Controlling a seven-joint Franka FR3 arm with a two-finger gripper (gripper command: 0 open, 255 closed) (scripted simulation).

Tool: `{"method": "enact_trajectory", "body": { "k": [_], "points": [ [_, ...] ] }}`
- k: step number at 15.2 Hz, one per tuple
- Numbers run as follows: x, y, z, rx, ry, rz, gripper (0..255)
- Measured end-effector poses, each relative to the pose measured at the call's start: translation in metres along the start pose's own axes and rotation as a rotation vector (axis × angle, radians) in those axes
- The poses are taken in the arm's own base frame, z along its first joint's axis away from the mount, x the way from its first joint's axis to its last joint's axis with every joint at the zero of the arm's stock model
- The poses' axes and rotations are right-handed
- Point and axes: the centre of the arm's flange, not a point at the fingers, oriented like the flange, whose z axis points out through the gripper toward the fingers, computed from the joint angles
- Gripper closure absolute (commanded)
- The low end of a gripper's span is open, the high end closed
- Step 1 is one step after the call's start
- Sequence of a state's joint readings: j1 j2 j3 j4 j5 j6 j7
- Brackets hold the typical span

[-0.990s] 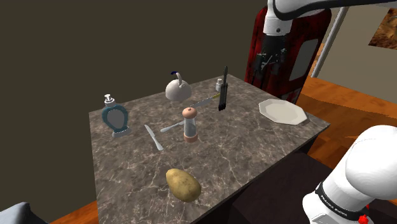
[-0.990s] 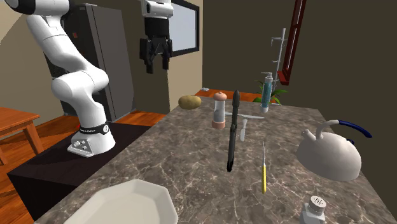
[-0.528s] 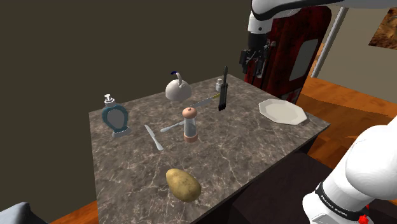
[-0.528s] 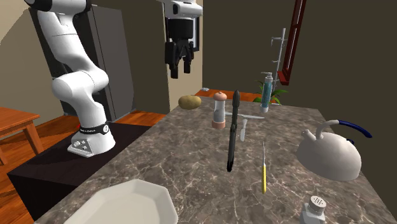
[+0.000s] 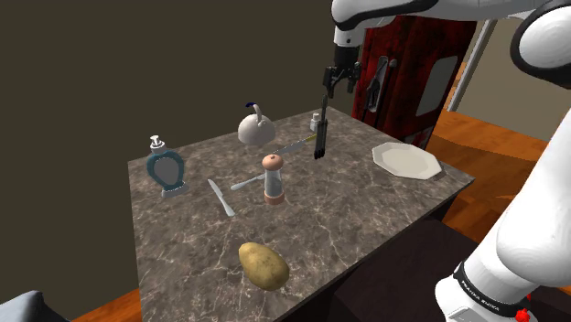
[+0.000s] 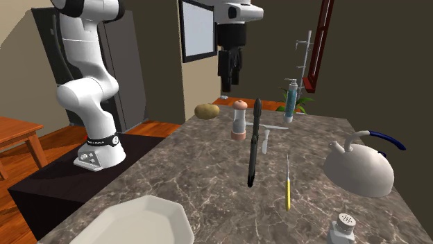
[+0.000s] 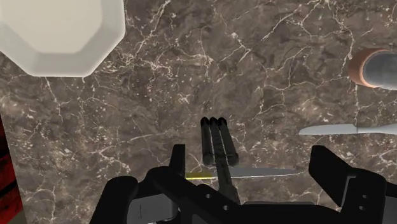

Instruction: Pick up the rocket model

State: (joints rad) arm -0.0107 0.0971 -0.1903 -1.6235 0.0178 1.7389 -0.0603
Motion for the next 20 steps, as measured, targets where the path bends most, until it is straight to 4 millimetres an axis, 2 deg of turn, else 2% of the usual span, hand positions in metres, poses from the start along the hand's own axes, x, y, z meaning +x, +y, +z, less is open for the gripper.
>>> {"method": "enact_trajectory", "body": {
  "k": [3, 6, 13, 14, 20],
  "points": [
    [0.039, 0.003, 0.005, 0.007, 0.014, -0.011, 0],
    [0.068, 0.002, 0.007, 0.011, 0.026, -0.020, 0],
    [0.072, 0.004, 0.039, 0.013, 0.028, -0.023, 0],
    [0.073, 0.004, 0.041, 0.013, 0.028, -0.023, 255],
    [0.073, 0.004, 0.043, 0.013, 0.029, -0.023, 255]
  ]
}}
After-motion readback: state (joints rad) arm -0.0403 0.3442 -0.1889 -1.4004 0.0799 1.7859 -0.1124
